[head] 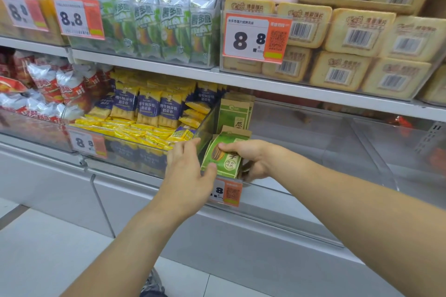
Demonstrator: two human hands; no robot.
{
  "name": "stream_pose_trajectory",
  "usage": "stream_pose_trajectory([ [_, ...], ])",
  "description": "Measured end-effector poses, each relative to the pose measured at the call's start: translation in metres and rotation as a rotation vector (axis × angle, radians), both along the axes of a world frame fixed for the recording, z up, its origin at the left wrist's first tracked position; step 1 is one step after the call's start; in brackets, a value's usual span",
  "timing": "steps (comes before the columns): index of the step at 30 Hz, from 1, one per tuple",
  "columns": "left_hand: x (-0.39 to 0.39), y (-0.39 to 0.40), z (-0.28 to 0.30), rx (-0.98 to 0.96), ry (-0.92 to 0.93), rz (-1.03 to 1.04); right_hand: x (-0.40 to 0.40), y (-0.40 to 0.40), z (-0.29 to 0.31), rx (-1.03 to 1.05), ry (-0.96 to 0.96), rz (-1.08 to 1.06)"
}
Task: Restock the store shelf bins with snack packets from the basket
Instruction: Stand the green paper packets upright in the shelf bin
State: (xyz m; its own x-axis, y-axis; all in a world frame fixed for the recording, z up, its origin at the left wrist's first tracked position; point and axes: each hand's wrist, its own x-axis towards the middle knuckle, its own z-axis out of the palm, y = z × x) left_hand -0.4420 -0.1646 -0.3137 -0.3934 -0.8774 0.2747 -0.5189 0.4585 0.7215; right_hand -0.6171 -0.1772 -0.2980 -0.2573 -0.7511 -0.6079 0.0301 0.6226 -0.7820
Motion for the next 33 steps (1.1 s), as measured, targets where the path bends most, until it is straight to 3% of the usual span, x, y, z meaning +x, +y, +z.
stream_pose_trajectory([
  [6, -0.002, 0.001, 0.0, 0.006, 0.006, 0.012, -0.003, -0.007, -0.015, -0.065, -0.193, -0.006],
  [12, 0.0, -0.002, 0.003, 0.031, 0.093, 0.05, 0.001, -0.001, -0.015, -0.133, -0.136, 0.088],
  [15, 0.001, -0.002, 0.002, 0.025, 0.09, 0.041, -0.002, -0.001, -0.014, -0.362, 0.079, -0.017],
  [18, 0.001, -0.001, 0.0, 0.025, 0.078, 0.031, -0.009, -0.007, -0.013, -0.603, 0.439, -0.056],
  [21, 0.0, -0.001, 0.0, 0.033, 0.07, 0.026, -0.01, -0.02, -0.022, -0.39, 0.817, -0.053],
  [23, 0.0, 0.0, -0.001, 0.026, 0.067, 0.022, -0.012, -0.029, -0.032, -0.319, 0.726, -0.053],
  [26, -0.001, 0.0, -0.001, 0.015, 0.065, 0.01, -0.024, -0.033, -0.038, -0.443, 0.527, 0.066],
  [33, -0.003, 0.0, 0.0, 0.015, 0.071, 0.023, -0.024, -0.035, -0.033, -0.528, 0.62, 0.256],
])
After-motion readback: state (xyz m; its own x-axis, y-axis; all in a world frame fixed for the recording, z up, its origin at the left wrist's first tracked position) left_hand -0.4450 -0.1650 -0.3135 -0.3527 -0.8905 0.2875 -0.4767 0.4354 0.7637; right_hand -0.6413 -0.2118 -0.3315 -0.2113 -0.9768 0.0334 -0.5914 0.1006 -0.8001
